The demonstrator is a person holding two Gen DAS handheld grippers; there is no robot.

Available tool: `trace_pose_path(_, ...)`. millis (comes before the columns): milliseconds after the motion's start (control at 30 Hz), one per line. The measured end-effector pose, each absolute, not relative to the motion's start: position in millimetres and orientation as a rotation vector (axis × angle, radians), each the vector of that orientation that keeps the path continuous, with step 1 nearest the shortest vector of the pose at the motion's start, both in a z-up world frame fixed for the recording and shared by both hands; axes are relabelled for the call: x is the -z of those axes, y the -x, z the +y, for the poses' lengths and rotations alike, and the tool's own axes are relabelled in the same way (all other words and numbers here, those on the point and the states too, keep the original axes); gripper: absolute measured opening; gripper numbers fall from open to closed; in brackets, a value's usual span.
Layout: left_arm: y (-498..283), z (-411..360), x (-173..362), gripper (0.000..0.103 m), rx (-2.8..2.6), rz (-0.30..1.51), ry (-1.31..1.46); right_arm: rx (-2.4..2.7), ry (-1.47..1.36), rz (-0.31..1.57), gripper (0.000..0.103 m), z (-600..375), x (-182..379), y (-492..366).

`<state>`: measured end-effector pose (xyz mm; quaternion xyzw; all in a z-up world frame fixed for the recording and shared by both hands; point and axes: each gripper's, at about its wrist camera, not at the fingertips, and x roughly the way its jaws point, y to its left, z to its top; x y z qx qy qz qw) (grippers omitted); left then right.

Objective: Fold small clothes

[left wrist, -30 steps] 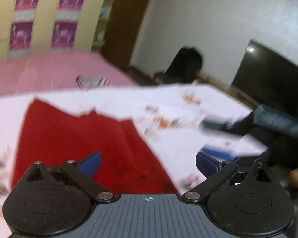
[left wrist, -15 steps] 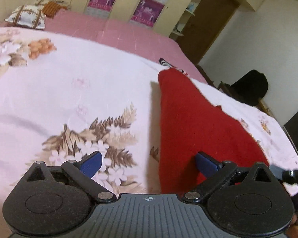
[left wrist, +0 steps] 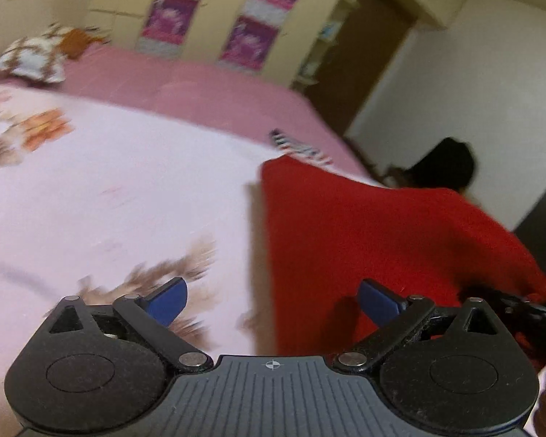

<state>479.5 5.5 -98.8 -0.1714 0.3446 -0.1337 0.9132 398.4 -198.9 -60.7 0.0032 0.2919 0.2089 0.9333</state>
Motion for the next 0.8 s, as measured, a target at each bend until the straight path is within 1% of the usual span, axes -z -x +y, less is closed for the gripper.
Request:
trace_pose_path(100,-491.8,-15.3,103.3,0.1,0.307,0.754,0.305,-0.427,-0.076,0.637,0.02,-235.2,70.8,-398.9)
trace_pose_path(167,-501.7,-32.1,119.1,0.1,0.324,0.837,0.249,-0.381,-0.173,0.738,0.021,-260.8,105.0,-416.7)
trace_pose_path(200,-502.7,-33.5,124.3,0.1,0.338,0.843,0.269,-0.366,-0.206,0.781,0.022,-268.1,121.2,-422.8)
trace_pose_path(233,-502.6,-33.2,125.7,0.101,0.339,0.838,0.28,-0.369,-0.262,0.768,0.023,-276.3,129.7,-419.5)
trace_pose_path(300,-502.6,-32.2,124.2,0.101,0.344,0.833,0.261,-0.346,-0.356,0.76,0.031,-285.7,129.2,-413.5)
trace_pose_path(367,-503.8,-28.7,123.9,0.101,0.353,0.838,0.259,-0.327,-0.39,0.755,0.053,-289.6,124.1,-410.8)
trace_pose_path(433,-504.1,-27.1,123.0,0.101,0.356,0.841,0.251,-0.324,-0.405,0.705,0.058,-294.9,115.2,-405.1)
trace_pose_path(567,-503.5,-29.2,122.2,0.101,0.354,0.84,0.247,-0.278,-0.494,0.657,0.058,-308.7,110.9,-415.5)
trace_pose_path(600,-504.1,-32.1,121.8,0.101,0.354,0.84,0.246,-0.274,-0.492,0.664,0.057,-305.7,114.0,-425.5)
trace_pose_path(633,-504.4,-32.3,121.7,0.101,0.356,0.842,0.244,-0.278,-0.468,0.665,0.038,-303.6,116.3,-428.8)
trace_pose_path(667,-505.4,-33.3,122.1,0.101,0.359,0.844,0.241,-0.283,-0.407,0.665,0.008,-297.8,117.7,-431.9)
trace_pose_path(700,-506.2,-33.9,122.2,0.101,0.363,0.847,0.236,-0.251,-0.326,0.688,0.011,-290.8,122.0,-436.4)
trace_pose_path(767,-507.5,-34.5,121.6,0.102,0.366,0.852,0.219,-0.219,-0.264,0.696,0.008,-285.2,132.8,-437.8)
trace_pose_path(800,-508.0,-34.2,120.9,0.102,0.367,0.854,0.214,-0.215,-0.265,0.691,0.008,-285.1,132.7,-436.0)
